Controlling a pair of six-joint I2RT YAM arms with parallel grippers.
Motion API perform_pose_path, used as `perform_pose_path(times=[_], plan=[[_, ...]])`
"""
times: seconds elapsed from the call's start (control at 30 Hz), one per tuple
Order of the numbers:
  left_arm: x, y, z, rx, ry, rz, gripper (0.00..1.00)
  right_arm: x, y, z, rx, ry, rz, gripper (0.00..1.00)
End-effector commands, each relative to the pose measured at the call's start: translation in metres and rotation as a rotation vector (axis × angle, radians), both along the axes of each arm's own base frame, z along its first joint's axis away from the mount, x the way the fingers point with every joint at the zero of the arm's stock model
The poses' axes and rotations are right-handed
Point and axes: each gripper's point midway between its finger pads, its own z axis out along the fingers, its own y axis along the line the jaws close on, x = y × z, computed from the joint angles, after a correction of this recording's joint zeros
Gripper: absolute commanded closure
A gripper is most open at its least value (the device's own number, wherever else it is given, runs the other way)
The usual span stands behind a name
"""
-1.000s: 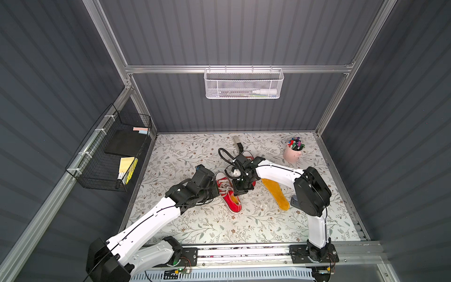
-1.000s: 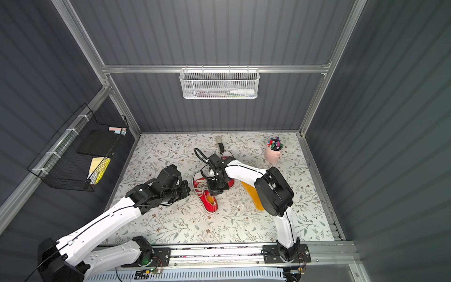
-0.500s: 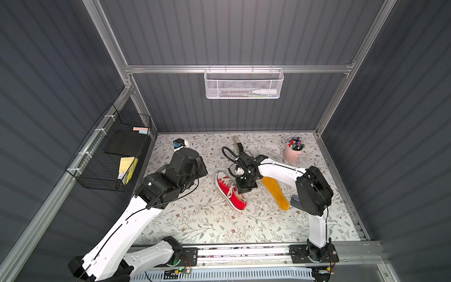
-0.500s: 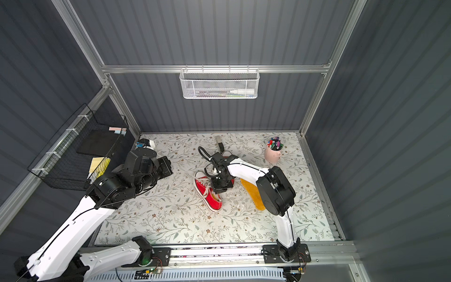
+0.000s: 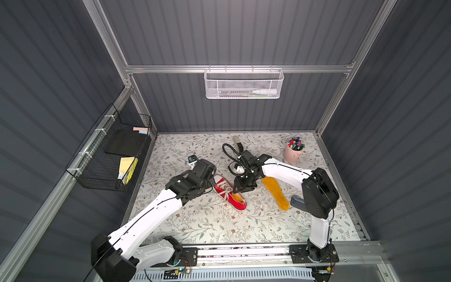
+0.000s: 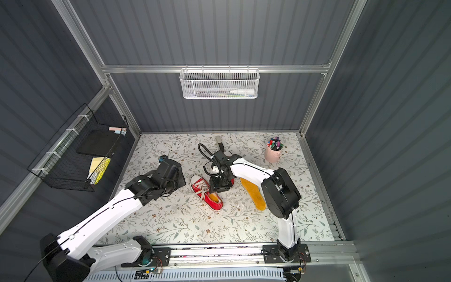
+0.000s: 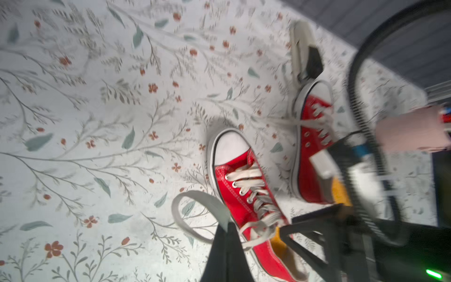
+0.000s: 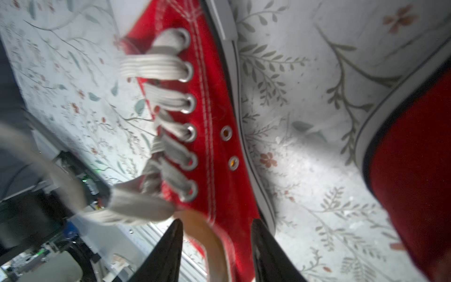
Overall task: Remove the insole from the shoe
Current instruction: Untie the shoelace on the shoe.
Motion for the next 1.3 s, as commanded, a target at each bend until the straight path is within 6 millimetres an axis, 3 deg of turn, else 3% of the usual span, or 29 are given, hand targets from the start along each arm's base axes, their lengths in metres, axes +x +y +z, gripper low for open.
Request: perform_pose_path(times=[0.0,0.13,0.3,0.47,0.8,1.1,1.27], plan=[[0.009,-0.010,-0.004,-0.074,-0.002,0.007,1.00,-0.011,0.000,0.034,0.109,-0.082,0.096,0.47],[0.005,-0.002,-0.018,-0.061,0.037,0.043,1.00,-0.019,-0.006,0.042,0.165,-0.191,0.196,0.47],[-0.013,0.007,-0.038,-0.074,0.112,0.104,1.00,-0.012,0.012,0.045,0.225,-0.337,0.392,0.50],[-0.022,0.016,-0.040,-0.090,0.108,0.140,1.00,-0.007,0.031,0.039,0.261,-0.405,0.538,0.56],[-0.024,0.017,-0.035,-0.087,0.108,0.141,1.00,0.001,0.041,0.017,0.237,-0.363,0.540,0.69],[-0.027,0.020,-0.034,-0.080,0.114,0.145,1.00,0.017,0.038,0.010,0.160,-0.405,0.498,0.58],[-0.028,0.021,-0.034,-0.080,0.114,0.150,1.00,0.012,0.041,0.004,0.177,-0.372,0.509,0.65]])
